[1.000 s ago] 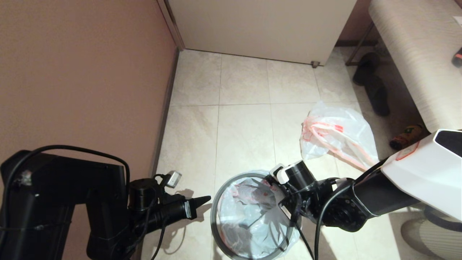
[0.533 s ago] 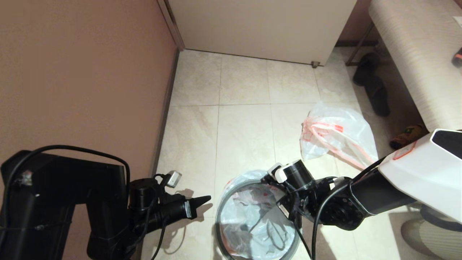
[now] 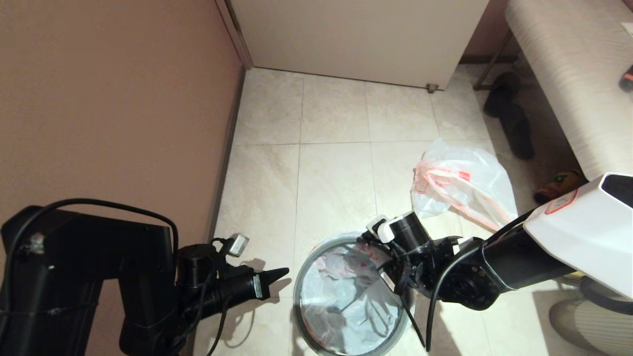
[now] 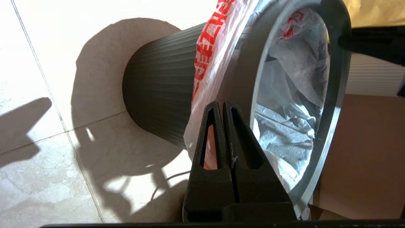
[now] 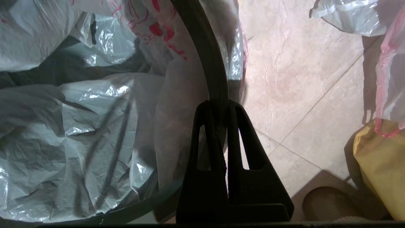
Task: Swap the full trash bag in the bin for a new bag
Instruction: Place the trash can ring on the trash can
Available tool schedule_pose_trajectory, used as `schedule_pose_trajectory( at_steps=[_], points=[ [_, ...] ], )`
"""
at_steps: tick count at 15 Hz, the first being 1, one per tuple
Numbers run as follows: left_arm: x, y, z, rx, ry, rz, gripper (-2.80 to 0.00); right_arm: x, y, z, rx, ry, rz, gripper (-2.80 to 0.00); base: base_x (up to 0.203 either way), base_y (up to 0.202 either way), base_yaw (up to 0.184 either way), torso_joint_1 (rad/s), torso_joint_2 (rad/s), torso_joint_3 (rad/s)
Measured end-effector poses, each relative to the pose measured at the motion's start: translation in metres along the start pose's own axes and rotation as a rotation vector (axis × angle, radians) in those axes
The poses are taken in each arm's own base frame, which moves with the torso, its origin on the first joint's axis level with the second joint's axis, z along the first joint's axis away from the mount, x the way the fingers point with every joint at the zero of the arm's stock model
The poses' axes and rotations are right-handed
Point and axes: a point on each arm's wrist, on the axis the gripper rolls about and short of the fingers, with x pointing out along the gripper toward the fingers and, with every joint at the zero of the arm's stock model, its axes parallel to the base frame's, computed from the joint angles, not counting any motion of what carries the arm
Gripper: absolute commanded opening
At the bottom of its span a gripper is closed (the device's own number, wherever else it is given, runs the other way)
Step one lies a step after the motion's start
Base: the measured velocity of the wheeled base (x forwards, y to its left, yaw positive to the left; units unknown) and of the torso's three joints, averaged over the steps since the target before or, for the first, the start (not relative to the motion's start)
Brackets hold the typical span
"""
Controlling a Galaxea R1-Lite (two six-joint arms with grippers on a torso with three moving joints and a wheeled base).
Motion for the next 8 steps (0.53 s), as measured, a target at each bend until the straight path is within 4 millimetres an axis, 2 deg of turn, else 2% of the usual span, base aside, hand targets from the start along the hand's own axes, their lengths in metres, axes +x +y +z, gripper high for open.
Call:
schedule_pose_trajectory(
  at_steps=[4,8],
  points=[
    [0.000,0.000,-0.001,-0.001,0.002,0.001,-2.80,0.015,0.000,0.002,0.024,-0.029,-0.012,-2.80,0.000,0.000,0.000,0.000,0.00,0.000],
    [0.000,0.000,-0.001,-0.002,0.003,0.001,-2.80,0.030,-0.008,0.003,0.024,-0.023,-0.035,-2.80,0.000,0.000,0.000,0.000,0.00,0.000]
  ],
)
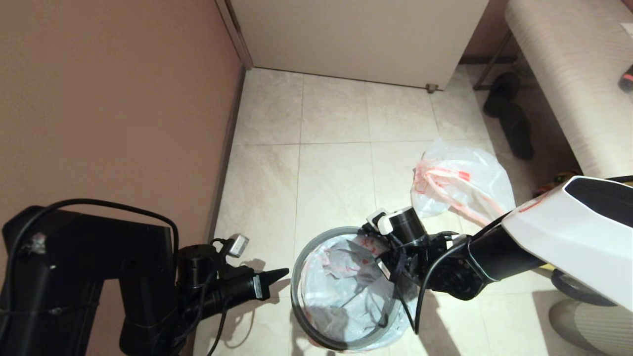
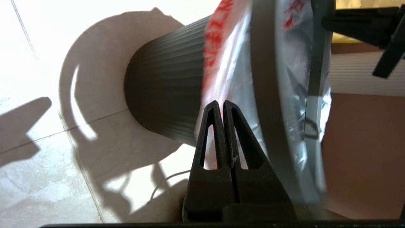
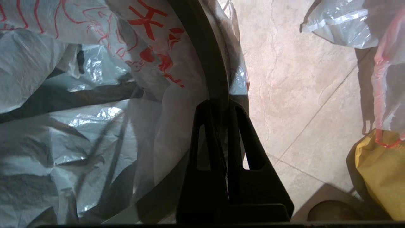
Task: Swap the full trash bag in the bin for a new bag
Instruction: Place the trash can ring on the trash can
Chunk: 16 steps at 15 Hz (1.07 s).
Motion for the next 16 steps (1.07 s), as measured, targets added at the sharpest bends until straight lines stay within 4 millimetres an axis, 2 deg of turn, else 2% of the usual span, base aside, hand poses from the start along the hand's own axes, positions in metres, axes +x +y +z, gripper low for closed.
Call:
schedule_pose_trajectory(
  at_steps=[3,6,9,12,16],
  points=[
    [0.000,0.000,0.000,0.000,0.001,0.000,-2.80,0.001,0.000,-0.001,-0.007,0.003,0.000,-2.80,0.000,0.000,0.000,0.000,0.00,0.000],
    [0.000,0.000,0.000,0.000,0.001,0.000,-2.80,-0.011,0.000,0.001,-0.010,-0.006,0.008,-2.80,0.000,0.000,0.000,0.000,0.00,0.000],
    [0.000,0.000,0.000,0.000,0.000,0.000,-2.80,-0.019,-0.005,-0.009,-0.017,0.021,0.004,-2.80,0.000,0.000,0.000,0.000,0.00,0.000],
    [0.000,0.000,0.000,0.000,0.000,0.000,-2.80,-0.018,-0.008,-0.022,-0.024,0.056,0.000,-2.80,0.000,0.000,0.000,0.000,0.00,0.000],
    [0.001,0.000,0.000,0.000,0.001,0.000,-2.80,-0.011,-0.010,-0.025,-0.020,0.066,-0.005,-2.80,0.000,0.000,0.000,0.000,0.00,0.000]
  ],
)
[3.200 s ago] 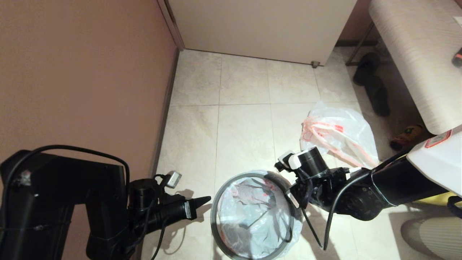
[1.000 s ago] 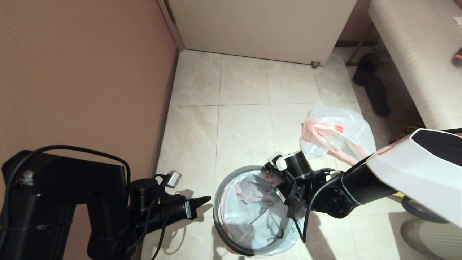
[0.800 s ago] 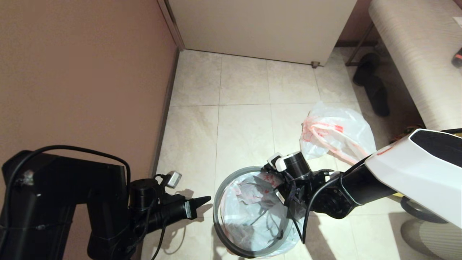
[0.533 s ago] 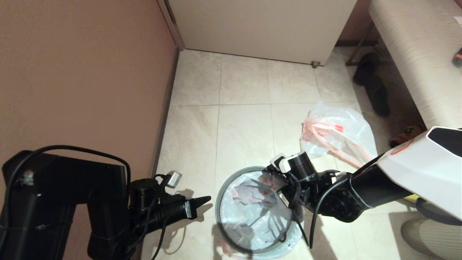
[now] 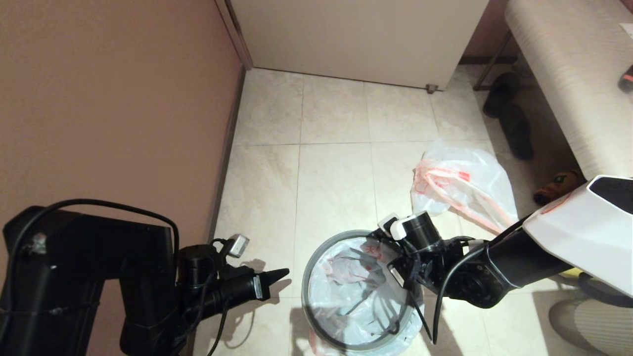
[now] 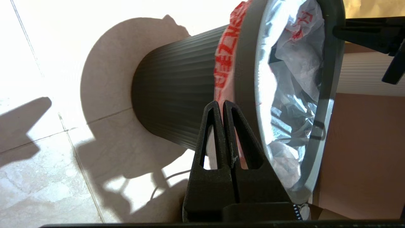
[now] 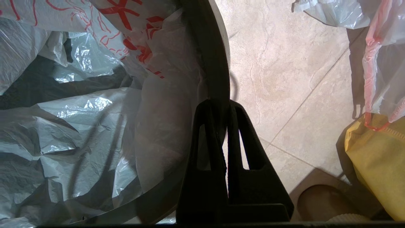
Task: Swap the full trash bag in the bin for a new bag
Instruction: Place the trash can ring on the trash can
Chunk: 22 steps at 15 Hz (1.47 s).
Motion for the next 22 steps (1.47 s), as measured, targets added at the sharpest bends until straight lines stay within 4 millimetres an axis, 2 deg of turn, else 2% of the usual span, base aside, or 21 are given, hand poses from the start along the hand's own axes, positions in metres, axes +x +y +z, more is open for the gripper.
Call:
schedule_pose_trajectory(
  at_steps=[9,13,17,22],
  points=[
    [0.000,0.000,-0.001,-0.002,0.001,0.002,-2.80,0.008,0.018,-0.006,-0.019,-0.004,0.032,-2.80,0.000,0.000,0.000,0.000,0.00,0.000],
    [0.000,0.001,-0.001,-0.002,0.001,0.002,-2.80,-0.008,0.011,-0.001,-0.012,-0.032,0.025,-2.80,0.000,0.000,0.000,0.000,0.00,0.000],
    [0.000,0.001,-0.001,-0.002,0.001,0.003,-2.80,-0.019,0.003,-0.011,-0.014,-0.015,0.019,-2.80,0.000,0.000,0.000,0.000,0.00,0.000],
    [0.001,0.001,0.000,-0.001,0.000,0.003,-2.80,-0.017,-0.005,-0.016,-0.006,0.002,0.010,-2.80,0.000,0.000,0.000,0.000,0.00,0.000]
  ],
)
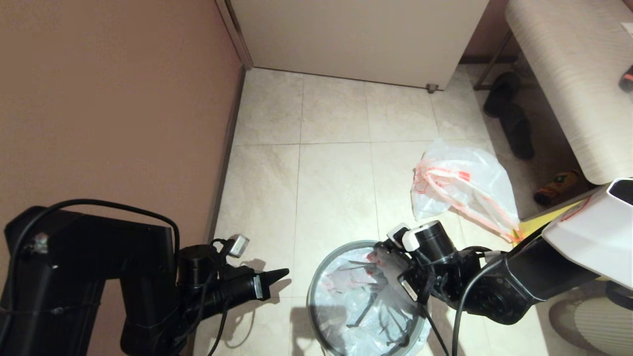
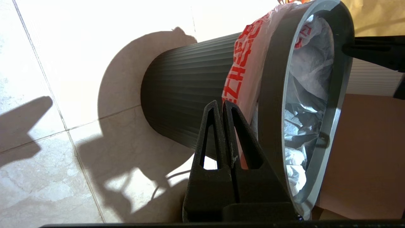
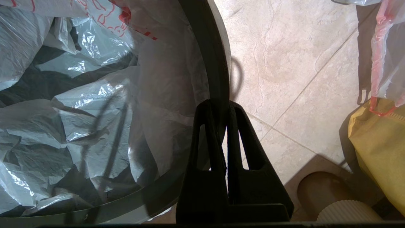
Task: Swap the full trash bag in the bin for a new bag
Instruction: Place the trash can ring on the trash can
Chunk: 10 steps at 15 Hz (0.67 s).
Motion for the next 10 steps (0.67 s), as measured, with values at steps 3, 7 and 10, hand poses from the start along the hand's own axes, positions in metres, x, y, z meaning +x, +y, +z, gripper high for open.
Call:
schedule_pose_trajectory(
  at_steps=[3,7,10],
  points=[
    [0.000,0.000,0.000,0.000,0.000,-0.001,-2.80,0.004,0.003,-0.003,-0.005,0.009,0.005,-2.80,0.000,0.000,0.000,0.000,0.00,0.000],
    [0.000,0.000,0.000,0.000,0.000,-0.001,-2.80,0.012,0.009,-0.004,-0.006,-0.004,0.005,-2.80,0.000,0.000,0.000,0.000,0.00,0.000],
    [0.000,0.000,0.000,0.000,0.000,0.000,-2.80,0.014,0.011,-0.005,-0.011,0.002,0.006,-2.80,0.000,0.000,0.000,0.000,0.00,0.000]
  ],
)
